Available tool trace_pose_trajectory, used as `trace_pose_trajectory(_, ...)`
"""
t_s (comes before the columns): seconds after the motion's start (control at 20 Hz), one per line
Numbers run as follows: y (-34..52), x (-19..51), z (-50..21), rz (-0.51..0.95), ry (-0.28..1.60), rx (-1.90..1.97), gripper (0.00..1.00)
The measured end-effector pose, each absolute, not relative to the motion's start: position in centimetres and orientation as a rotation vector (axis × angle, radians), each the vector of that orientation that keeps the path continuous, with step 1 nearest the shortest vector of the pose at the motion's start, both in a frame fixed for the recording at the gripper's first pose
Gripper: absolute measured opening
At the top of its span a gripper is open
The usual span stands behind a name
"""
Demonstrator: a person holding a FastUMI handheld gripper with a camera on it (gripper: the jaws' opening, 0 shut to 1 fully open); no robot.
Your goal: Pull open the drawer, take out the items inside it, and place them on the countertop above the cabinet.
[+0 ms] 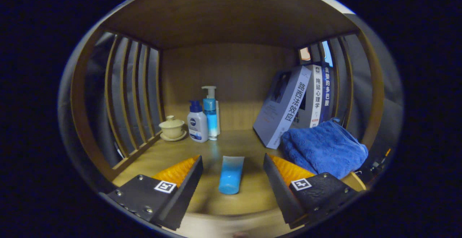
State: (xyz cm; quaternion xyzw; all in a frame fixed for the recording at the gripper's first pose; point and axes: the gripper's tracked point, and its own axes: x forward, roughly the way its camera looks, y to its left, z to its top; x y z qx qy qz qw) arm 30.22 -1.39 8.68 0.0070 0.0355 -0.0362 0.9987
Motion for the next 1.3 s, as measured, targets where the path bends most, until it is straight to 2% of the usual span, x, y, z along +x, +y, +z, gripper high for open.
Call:
trace_pose_trajectory(0.45, 1.8, 19.1, 10.3, 0.028, 0.067, 0.023, 1.0)
trace_pose_trajectory(0.75, 0.9, 11.5, 11.8, 0.038, 0.053, 0.118, 1.0)
trace_pose_trajectory(1.3, -1.9, 0.9, 8.7, 0.045, -0.038, 0.098, 1.0)
